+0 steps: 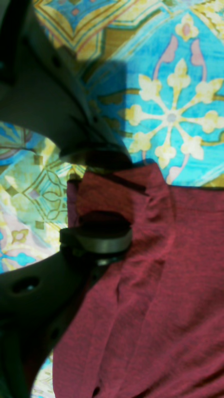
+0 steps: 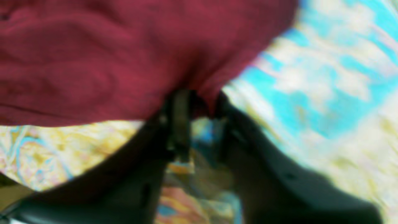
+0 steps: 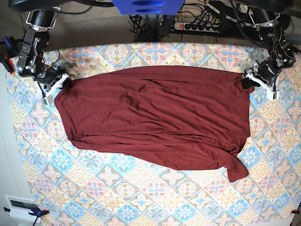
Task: Layout the t-shirt on the table in an organized manner, then fold the t-shirt properly
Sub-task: 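Pull both held corners apart to stretch the shirt taut, then drag the held corner with the right gripper away from the left gripper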
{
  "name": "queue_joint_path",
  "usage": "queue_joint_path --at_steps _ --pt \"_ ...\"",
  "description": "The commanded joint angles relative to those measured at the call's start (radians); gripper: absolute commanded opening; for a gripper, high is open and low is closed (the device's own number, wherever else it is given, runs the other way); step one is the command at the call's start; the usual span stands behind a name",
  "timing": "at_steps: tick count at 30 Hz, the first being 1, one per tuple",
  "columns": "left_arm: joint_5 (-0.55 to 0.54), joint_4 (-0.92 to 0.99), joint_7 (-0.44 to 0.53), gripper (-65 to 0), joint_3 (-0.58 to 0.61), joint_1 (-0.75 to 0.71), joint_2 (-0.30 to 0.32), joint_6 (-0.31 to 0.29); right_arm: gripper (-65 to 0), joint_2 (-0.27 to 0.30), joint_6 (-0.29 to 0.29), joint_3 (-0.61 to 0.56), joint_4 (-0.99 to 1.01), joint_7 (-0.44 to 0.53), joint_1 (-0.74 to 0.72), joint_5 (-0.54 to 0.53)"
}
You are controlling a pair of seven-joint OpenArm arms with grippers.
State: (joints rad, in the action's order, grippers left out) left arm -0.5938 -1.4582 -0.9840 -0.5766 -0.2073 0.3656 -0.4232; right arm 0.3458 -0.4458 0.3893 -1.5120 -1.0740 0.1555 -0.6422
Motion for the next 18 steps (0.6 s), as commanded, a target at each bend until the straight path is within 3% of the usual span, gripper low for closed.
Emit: queue_joint_path --at_steps 1,2,6,14,18 --pt "0.016 -0.005 -0.011 -35.4 -0.004 0.001 0.014 0.005 -61.4 0.008 -0.008 0.004 -0.019 0.008 -0.007 -0.026" --pt "0.016 -0.005 -0.011 -35.4 -0.004 0.001 0.014 0.005 -65.0 -0.004 -0.009 0.01 -0.019 0.01 -0.007 -0.04" --pt "0.016 -0.005 -0.011 -35.4 -0.004 0.001 0.014 0.005 -65.0 -0.021 -0.074 0.038 -0.037 0.01 -0.007 -0.069" --pt "0.018 -0.005 -0.009 -35.5 -0.004 0.001 0.014 0.005 -65.0 -0.024 -0.074 0.04 -0.192 0.01 -0.017 -0.069" --pt "0.018 -0.005 -0.009 -35.5 -0.004 0.001 0.014 0.005 -65.0 -0.024 -0.074 0.036 -0.206 0.008 -0.087 -0.07"
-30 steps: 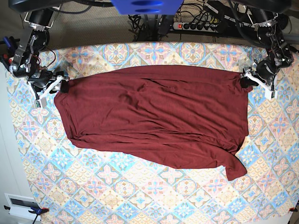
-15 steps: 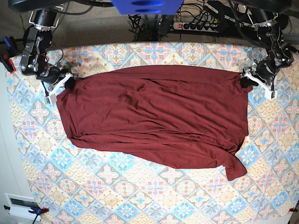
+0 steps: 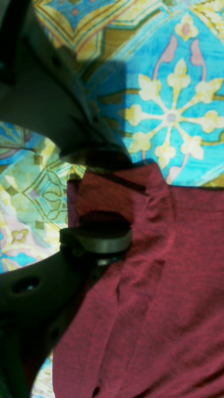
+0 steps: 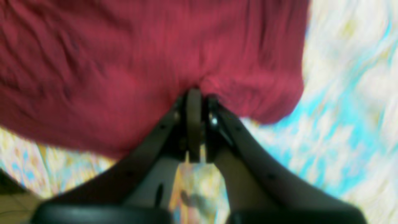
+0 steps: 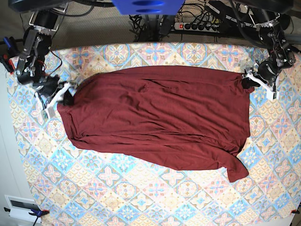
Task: Layout the t-shirt on the table in an organized manner, then fold the t-shirt properly
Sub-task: 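Drag the held corner with the right gripper away from the left gripper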
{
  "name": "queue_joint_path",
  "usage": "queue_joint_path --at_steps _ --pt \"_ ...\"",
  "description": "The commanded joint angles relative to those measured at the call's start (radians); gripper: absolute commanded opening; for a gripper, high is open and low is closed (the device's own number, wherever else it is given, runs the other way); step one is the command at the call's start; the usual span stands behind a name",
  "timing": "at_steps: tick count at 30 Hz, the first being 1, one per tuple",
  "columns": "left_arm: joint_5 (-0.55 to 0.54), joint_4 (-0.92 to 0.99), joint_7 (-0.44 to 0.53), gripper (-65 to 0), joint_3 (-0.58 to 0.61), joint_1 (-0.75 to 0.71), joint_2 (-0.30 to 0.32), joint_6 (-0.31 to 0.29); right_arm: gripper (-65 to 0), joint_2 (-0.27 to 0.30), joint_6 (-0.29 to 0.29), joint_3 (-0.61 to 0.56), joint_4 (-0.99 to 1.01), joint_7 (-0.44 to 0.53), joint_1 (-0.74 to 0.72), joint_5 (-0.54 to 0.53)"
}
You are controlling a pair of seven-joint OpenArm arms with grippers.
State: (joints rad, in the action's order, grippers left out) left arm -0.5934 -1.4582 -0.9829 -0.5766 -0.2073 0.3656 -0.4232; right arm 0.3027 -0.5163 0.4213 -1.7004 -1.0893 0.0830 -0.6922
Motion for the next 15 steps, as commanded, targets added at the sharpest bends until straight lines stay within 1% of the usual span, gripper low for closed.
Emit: queue_joint_path --at_steps 1,7,14,15 --pt "0.017 -0.005 -0.011 -35.5 -0.004 0.001 0.014 0.005 -65.0 0.019 -0.003 0.004 -0.016 0.024 -0.036 -0.021" --pt "0.017 -0.005 -0.009 -35.5 -0.004 0.001 0.016 0.005 -65.0 0.019 -0.003 0.003 0.043 0.022 -0.128 -0.016" --pt "0.017 -0.005 -0.004 -35.5 -0.006 0.002 0.016 0.005 -65.0 0.019 0.0 0.006 0.181 0.024 -0.203 -0.011" --pt "0.017 -0.005 0.008 -35.5 -0.006 0.002 0.016 0.005 -65.0 0.019 0.0 0.006 0.201 0.024 -0.214 0.001"
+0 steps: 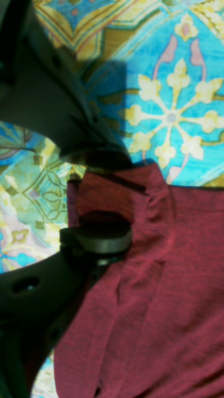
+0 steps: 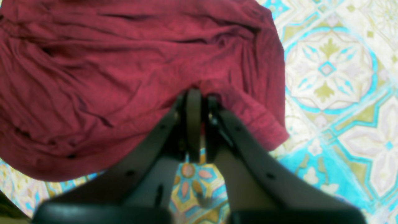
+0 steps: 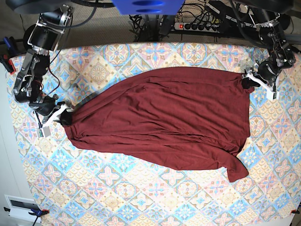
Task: Layout the t-shirt on the table in an organized manner, then fold the t-shirt properly
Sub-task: 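Drag the held corner with the right gripper away from the left gripper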
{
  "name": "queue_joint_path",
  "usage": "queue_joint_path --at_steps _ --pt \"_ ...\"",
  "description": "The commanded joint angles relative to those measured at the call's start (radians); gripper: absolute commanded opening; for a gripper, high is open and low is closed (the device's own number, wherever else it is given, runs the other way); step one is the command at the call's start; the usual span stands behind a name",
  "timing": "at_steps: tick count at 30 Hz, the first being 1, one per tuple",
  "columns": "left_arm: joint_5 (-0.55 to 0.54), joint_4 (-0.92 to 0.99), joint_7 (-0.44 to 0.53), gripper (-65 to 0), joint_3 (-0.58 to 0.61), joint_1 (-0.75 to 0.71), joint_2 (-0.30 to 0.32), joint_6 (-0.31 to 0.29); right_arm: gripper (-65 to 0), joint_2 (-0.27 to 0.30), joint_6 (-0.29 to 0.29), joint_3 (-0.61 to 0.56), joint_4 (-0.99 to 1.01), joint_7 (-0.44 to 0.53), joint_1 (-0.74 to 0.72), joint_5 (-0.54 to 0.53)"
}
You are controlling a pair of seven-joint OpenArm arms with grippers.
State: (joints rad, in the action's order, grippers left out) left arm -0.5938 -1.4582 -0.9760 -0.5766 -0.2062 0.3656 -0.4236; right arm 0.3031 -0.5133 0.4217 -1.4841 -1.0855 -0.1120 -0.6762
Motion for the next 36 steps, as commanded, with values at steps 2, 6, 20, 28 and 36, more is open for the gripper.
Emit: queue_joint_path --at_steps 2,6,20,28,36 --pt "0.019 -0.003 0.042 -35.5 -0.006 0.001 0.016 0.007 -65.0 0.018 -0.003 0.007 0.01 0.024 -0.025 0.042" --pt "0.019 -0.003 0.079 -35.5 -0.006 0.001 0.016 0.007 -65.0 0.018 -0.003 0.007 0.018 0.078 -0.028 0.157" --pt "0.016 0.047 0.072 -42.2 0.0 0.0 0.01 0.007 -65.0 0.018 -0.003 0.007 0.02 0.103 -0.022 0.223" --pt "0.024 0.053 0.013 -57.6 0.0 -0.006 0.017 0.007 -65.0 0.018 -0.003 0.006 0.02 0.1 -0.022 0.223" --pt "-0.09 -0.017 0.013 -65.0 -0.006 -0.006 0.02 0.002 -65.0 -0.022 -0.003 0.006 0.012 0.097 -0.022 0.223"
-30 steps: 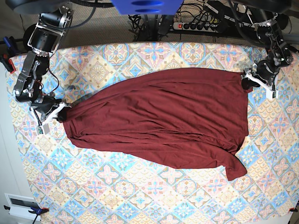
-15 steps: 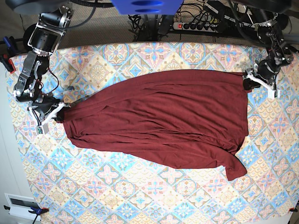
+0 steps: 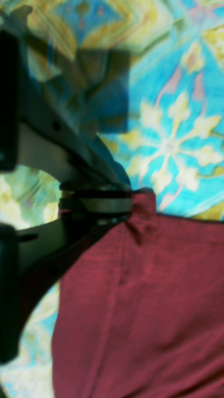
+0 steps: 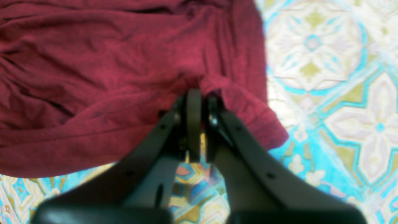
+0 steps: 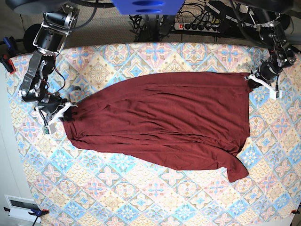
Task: Layout the t-shirt on the table in an organized manner, then fold the t-shirt properly
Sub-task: 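Drag the held corner with the right gripper away from the left gripper, then release and regrasp the shirt corner with the left gripper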
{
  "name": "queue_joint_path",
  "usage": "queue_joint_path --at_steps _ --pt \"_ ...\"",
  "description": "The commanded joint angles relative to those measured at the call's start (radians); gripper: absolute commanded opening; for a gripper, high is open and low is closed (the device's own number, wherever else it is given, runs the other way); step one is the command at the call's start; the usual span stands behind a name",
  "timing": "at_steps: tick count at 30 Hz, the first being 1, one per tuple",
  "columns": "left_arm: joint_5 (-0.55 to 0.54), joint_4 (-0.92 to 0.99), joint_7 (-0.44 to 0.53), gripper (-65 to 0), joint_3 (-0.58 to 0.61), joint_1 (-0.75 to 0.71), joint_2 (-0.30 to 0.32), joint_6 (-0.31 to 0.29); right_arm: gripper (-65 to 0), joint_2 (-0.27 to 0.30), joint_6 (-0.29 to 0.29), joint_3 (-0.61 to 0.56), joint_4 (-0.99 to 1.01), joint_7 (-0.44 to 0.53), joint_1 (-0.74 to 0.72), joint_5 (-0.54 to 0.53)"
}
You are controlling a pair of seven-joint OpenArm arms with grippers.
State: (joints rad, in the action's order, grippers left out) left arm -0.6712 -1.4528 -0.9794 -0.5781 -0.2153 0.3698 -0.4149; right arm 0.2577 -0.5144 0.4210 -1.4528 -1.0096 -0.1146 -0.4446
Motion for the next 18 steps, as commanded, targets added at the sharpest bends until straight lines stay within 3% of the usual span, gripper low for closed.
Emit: queue_joint_path --at_steps 1,6,9,18 --pt "-0.045 -0.035 0.017 -65.0 -0.004 0.003 0.027 -0.006 -65.0 0.024 -0.002 0.006 -0.021 0.021 -0.02 -0.009" --pt "-0.198 -0.044 0.023 -65.0 -0.007 0.011 0.079 -0.006 -65.0 0.024 -0.002 0.006 -0.022 0.021 -0.02 -0.009" --pt "-0.267 -0.044 0.017 -65.0 -0.079 0.037 0.084 -0.005 -65.0 0.024 -0.002 0.006 -0.022 0.021 -0.02 -0.009" --pt "-0.238 0.031 0.015 -65.0 -0.116 0.149 0.074 -0.002 -65.0 0.024 -0.002 0.006 -0.022 0.021 -0.026 -0.009"
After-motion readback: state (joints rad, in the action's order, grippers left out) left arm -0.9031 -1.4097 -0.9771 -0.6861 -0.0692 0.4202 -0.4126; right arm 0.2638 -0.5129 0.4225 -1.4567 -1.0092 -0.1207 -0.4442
